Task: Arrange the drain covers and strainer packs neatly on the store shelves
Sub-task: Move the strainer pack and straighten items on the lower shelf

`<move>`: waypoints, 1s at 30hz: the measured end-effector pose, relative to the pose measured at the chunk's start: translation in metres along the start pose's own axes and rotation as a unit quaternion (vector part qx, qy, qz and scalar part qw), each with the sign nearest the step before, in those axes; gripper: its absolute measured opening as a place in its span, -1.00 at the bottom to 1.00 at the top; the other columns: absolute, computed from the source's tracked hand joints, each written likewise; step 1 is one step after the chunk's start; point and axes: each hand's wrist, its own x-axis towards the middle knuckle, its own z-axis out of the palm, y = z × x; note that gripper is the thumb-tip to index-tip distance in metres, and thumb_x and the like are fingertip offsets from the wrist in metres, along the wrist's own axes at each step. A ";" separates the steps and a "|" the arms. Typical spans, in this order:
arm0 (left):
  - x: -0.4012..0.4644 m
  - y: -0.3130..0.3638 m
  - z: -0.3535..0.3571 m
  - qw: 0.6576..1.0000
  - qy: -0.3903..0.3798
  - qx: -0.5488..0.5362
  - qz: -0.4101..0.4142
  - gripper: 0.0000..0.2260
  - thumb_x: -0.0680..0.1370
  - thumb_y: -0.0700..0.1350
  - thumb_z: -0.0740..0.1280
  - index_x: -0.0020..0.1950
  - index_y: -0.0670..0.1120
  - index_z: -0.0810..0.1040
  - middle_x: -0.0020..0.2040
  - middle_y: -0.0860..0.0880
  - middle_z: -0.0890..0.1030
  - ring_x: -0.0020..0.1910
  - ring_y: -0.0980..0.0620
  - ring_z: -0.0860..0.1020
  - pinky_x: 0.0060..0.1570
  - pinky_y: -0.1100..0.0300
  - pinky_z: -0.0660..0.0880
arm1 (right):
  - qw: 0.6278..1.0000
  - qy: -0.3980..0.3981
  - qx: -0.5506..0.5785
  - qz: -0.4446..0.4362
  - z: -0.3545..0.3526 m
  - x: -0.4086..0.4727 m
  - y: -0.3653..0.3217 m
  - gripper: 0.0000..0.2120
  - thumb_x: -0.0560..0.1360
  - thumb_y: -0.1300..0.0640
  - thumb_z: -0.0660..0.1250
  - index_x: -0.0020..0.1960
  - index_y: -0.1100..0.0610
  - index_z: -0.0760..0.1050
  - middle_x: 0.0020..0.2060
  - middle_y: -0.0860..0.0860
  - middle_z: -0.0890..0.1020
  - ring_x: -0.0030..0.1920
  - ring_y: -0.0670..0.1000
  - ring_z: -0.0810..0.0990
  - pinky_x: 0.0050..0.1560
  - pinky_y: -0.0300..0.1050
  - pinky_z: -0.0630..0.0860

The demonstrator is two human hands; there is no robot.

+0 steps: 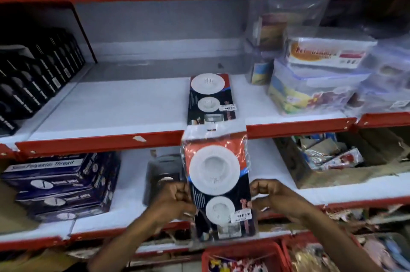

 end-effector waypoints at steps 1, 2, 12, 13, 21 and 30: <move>0.005 -0.014 0.005 1.000 -0.015 -0.007 -0.024 -0.69 0.35 -0.48 0.44 0.07 -0.34 0.58 -0.18 -0.27 0.70 -0.33 -0.06 0.67 -0.35 0.08 0.64 | 0.999 -0.010 0.012 0.030 0.001 0.002 0.012 -0.78 0.41 0.41 0.47 0.01 0.24 0.56 -0.07 0.12 0.65 -0.18 0.04 0.68 -0.23 -0.11 0.62; 0.008 -0.025 0.009 0.999 -0.029 -0.004 -0.044 -0.66 0.33 -0.45 0.45 0.09 -0.35 0.56 -0.15 -0.30 0.70 -0.29 -0.09 0.67 -0.31 0.03 0.66 | 0.998 -0.019 0.019 0.053 0.001 0.005 0.025 -0.76 0.40 0.40 0.49 0.02 0.23 0.56 -0.07 0.13 0.66 -0.17 0.07 0.69 -0.21 -0.08 0.63; 0.065 -0.059 0.019 0.996 0.004 -0.013 -0.085 -0.79 0.41 -0.41 0.42 -0.04 -0.19 0.55 -0.25 -0.14 0.64 -0.34 -0.07 0.61 -0.24 -0.05 0.66 | 0.995 0.043 0.013 0.093 -0.001 0.058 0.053 -0.77 0.41 0.38 0.48 0.03 0.21 0.61 -0.20 0.06 0.69 -0.20 0.07 0.64 -0.19 -0.08 0.61; 0.071 -0.057 0.018 0.996 0.012 -0.017 -0.084 -0.76 0.40 -0.41 0.44 -0.02 -0.17 0.55 -0.23 -0.13 0.65 -0.34 -0.05 0.62 -0.25 -0.01 0.66 | 0.994 0.053 0.008 0.091 -0.003 0.064 0.052 -0.78 0.42 0.36 0.49 0.04 0.19 0.61 -0.20 0.05 0.70 -0.21 0.05 0.65 -0.20 -0.10 0.60; 0.126 -0.035 0.014 0.992 0.106 -0.061 -0.039 -0.58 0.43 -0.43 0.45 0.26 -0.28 0.50 0.06 -0.23 0.62 -0.11 -0.13 0.63 -0.27 0.11 0.66 | 0.975 0.204 0.016 0.087 -0.007 0.122 0.032 -0.67 0.41 0.36 0.51 0.16 0.32 0.58 -0.14 0.14 0.67 -0.44 -0.05 0.58 -0.46 -0.22 0.52; 0.127 -0.022 0.015 0.976 0.113 0.183 0.030 -0.57 0.49 -0.17 0.46 0.35 -0.19 0.52 0.31 -0.10 0.60 0.27 -0.06 0.58 0.34 0.09 0.48 | 0.944 0.267 -0.193 -0.023 -0.006 0.131 0.025 -0.79 0.47 0.27 0.37 0.07 0.15 0.67 0.00 0.08 0.73 0.03 0.09 0.68 -0.14 -0.30 0.55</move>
